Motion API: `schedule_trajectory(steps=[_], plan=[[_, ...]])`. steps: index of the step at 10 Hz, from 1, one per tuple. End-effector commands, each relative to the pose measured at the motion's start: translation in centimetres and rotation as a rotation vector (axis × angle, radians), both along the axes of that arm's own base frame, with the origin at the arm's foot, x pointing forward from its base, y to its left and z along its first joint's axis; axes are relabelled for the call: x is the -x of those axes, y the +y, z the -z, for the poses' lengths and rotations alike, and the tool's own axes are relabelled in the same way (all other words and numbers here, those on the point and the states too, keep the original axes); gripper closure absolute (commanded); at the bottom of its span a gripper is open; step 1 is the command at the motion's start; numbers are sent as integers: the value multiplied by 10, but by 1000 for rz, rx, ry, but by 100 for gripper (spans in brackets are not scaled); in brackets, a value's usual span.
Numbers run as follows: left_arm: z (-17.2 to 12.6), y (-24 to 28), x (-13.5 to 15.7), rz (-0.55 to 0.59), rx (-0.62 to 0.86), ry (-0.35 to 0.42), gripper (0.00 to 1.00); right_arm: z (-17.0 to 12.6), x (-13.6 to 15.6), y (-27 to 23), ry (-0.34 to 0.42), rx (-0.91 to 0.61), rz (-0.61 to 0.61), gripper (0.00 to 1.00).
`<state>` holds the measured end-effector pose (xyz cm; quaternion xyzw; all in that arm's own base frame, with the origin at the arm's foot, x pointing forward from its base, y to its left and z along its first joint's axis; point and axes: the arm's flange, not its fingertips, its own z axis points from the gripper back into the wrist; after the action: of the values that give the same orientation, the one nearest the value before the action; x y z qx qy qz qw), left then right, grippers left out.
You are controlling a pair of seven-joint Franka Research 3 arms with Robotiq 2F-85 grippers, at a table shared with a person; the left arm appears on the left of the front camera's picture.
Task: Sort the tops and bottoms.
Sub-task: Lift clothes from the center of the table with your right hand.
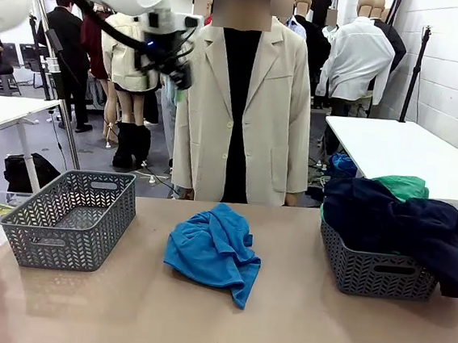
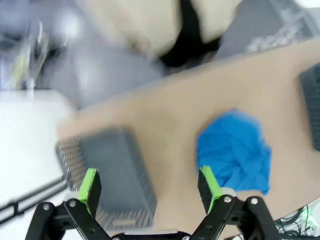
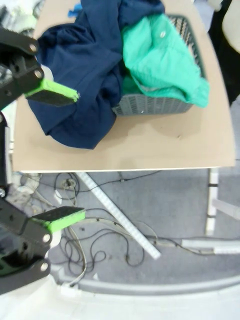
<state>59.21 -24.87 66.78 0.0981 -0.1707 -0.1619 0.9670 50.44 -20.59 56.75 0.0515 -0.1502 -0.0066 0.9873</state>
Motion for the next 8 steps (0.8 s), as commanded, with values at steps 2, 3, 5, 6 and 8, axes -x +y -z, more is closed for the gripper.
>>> schedule_trajectory(steps=[2, 3, 5, 6, 8], plan=[[0, 0, 0, 0, 0, 0, 0, 1, 1, 2, 8, 9, -1, 0], [0, 0, 0, 0, 0, 0, 0, 1, 1, 2, 8, 9, -1, 0], [0, 0, 0, 0, 0, 0, 0, 1, 1, 2, 8, 9, -1, 0], [11, 5, 21, -33, 14, 27, 0, 1, 1, 2, 8, 9, -1, 0], [31, 99, 27, -248, -26, 17, 0, 1, 1, 2, 8, 9, -1, 0]])
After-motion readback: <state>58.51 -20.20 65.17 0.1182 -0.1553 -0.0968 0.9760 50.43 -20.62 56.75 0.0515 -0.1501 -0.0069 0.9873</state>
